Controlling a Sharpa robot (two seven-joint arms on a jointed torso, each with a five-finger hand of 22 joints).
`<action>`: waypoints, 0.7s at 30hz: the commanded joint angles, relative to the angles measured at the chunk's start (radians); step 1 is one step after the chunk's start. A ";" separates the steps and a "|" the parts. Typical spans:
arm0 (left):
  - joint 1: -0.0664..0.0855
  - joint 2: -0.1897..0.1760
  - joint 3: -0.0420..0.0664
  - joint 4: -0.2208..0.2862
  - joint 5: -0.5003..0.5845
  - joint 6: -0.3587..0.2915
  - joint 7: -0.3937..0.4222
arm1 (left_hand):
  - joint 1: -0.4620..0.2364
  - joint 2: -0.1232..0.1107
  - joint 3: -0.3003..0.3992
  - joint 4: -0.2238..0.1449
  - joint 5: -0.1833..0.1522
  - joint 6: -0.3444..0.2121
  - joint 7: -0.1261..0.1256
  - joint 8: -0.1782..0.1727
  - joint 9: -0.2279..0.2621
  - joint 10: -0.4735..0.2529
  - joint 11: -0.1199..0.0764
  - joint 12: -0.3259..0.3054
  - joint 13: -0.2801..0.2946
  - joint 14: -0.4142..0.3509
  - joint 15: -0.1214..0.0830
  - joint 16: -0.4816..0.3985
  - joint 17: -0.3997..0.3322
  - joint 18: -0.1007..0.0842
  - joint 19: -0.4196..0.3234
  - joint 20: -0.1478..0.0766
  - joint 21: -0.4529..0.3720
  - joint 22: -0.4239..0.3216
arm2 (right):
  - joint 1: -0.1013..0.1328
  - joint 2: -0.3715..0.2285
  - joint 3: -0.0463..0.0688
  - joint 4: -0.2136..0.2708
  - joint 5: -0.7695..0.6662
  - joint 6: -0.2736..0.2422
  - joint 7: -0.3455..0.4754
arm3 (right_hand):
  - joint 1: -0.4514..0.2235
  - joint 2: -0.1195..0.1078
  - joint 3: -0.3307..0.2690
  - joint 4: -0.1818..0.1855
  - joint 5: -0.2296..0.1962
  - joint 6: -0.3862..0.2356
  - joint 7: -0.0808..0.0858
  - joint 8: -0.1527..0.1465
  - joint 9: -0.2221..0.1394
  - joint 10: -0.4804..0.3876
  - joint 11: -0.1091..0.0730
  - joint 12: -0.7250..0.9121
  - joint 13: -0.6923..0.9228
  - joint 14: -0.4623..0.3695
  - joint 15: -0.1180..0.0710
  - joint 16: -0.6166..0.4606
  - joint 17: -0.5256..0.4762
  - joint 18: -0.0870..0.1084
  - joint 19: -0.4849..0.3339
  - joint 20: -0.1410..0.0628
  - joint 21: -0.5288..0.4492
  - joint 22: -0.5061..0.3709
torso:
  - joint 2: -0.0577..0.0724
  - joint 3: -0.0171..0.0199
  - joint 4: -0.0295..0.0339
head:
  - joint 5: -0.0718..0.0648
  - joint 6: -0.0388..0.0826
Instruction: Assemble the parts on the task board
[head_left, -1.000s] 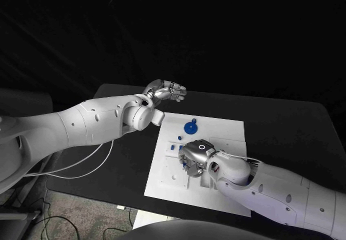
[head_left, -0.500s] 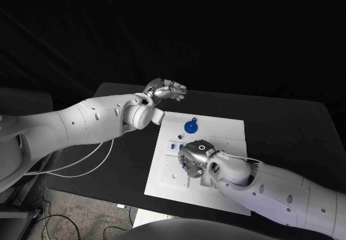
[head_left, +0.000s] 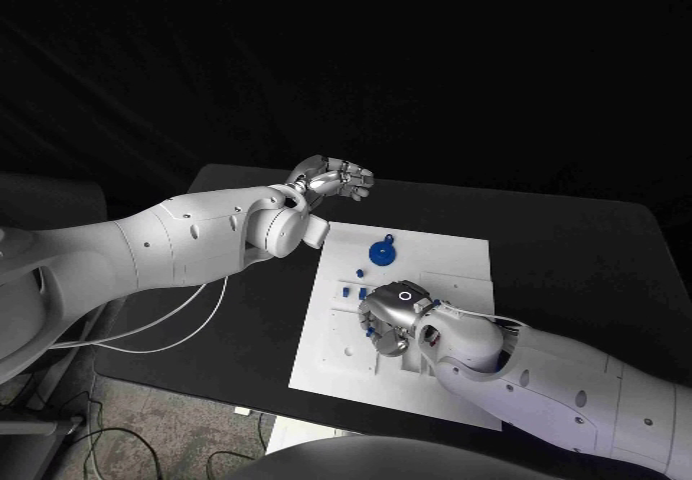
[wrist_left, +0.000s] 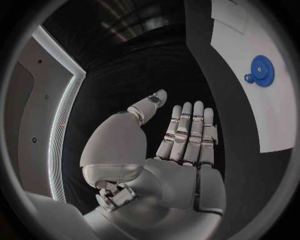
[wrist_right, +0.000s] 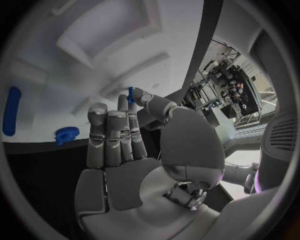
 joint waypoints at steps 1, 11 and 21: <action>0.002 0.002 0.001 0.000 0.004 0.007 0.005 | -0.001 -0.003 -0.007 0.000 -0.003 -0.005 0.000 0.007 -0.001 -0.006 0.004 0.006 -0.001 0.005 0.004 -0.004 0.001 0.011 -0.001 0.003 -0.005 0.001 | -0.001 0.000 -0.001 -0.001 -0.016 0.024 -0.003 | -0.003 0.010 0.000 -0.004 0.001 0.005 0.001 0.002 -0.001 0.029 0.010 0.000 0.002 -0.004 -0.006 -0.003 -0.001 0.053 0.002 -0.005 0.005 0.018 | 0.000 0.0000 -0.0003 | 0.001 -0.001; 0.002 0.004 0.001 0.000 0.004 0.008 0.004 | -0.001 -0.003 -0.007 0.001 -0.003 -0.006 0.000 0.007 -0.001 -0.006 0.005 0.006 -0.002 0.005 0.004 -0.005 0.002 0.010 -0.002 0.003 -0.006 0.001 | -0.006 0.024 -0.007 -0.021 -0.016 0.039 -0.005 | -0.007 0.008 -0.001 -0.008 0.002 0.004 0.001 0.000 -0.001 0.028 0.011 -0.003 0.003 -0.005 -0.005 -0.004 -0.002 0.053 0.001 -0.005 0.004 0.018 | 0.000 0.0002 0.0004 | -0.001 -0.002; 0.002 0.008 0.001 -0.003 0.004 0.007 0.003 | -0.001 -0.004 -0.007 0.001 -0.004 -0.006 0.000 0.007 -0.001 -0.007 0.005 0.006 -0.002 0.004 0.005 -0.008 0.003 0.010 -0.002 0.003 -0.007 0.001 | -0.007 0.019 -0.013 -0.026 0.009 0.012 0.001 | -0.058 -0.017 -0.045 -0.016 0.095 -0.019 0.012 -0.019 -0.008 0.003 0.024 -0.031 0.004 -0.015 0.007 -0.014 -0.008 0.053 -0.014 0.005 -0.003 0.019 | 0.000 -0.0009 -0.0002 | -0.003 -0.005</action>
